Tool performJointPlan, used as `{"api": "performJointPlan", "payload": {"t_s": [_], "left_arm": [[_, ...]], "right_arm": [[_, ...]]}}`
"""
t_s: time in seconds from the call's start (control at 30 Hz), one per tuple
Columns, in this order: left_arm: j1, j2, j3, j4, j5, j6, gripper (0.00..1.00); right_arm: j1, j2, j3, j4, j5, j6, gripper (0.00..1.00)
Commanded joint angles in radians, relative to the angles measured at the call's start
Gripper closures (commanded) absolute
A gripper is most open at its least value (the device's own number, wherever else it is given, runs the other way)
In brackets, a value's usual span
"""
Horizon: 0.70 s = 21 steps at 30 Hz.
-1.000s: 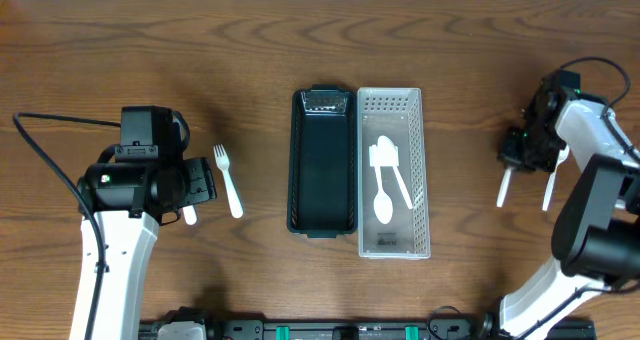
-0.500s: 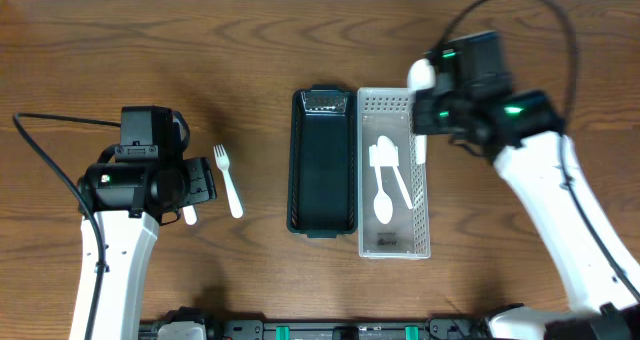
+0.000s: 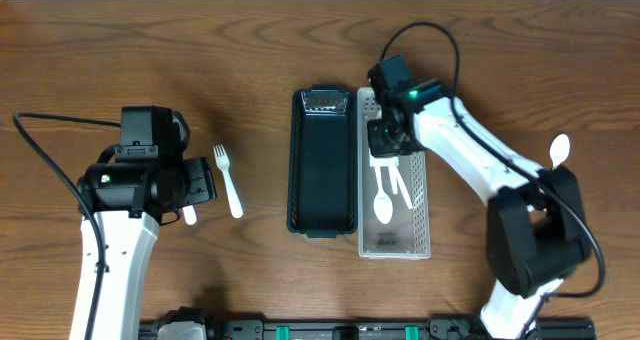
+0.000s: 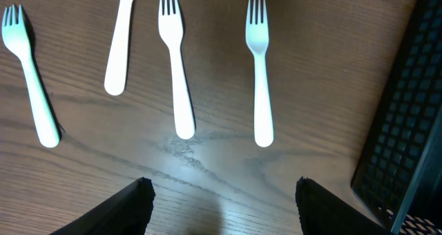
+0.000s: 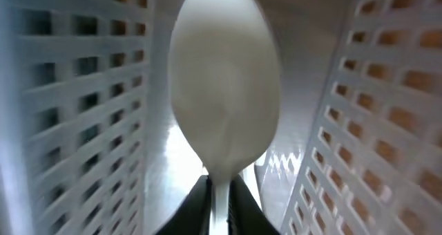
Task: Pack container
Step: 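Place the spoon into the white basket and withdraw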
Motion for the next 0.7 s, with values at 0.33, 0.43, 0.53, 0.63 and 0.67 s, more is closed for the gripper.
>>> {"api": "performJointPlan", "payload": {"t_s": [0.33, 0.43, 0.53, 0.63, 0.67], "left_arm": [[0.004, 0.005, 0.016, -0.003, -0.002, -0.002, 0.31], [0.004, 0.005, 0.016, -0.003, -0.002, -0.002, 0.31], [0.004, 0.005, 0.016, -0.002, -0.002, -0.002, 0.31], [0.004, 0.005, 0.016, -0.002, -0.002, -0.002, 0.31], [0.004, 0.005, 0.016, -0.002, -0.002, -0.002, 0.31]], "right_arm": [[-0.091, -0.212, 0.166, -0.084, 0.054, -0.031, 0.52], [-0.206, -0.289, 0.181, -0.112, 0.069, -0.031, 0.46], [-0.369, -0.327, 0.180, -0.157, 0.071, -0.031, 0.39], [-0.546, -0.322, 0.164, -0.183, 0.070, -0.032, 0.31], [-0.596, -0.319, 0.152, -0.181, 0.066, -0.032, 0.28]]}}
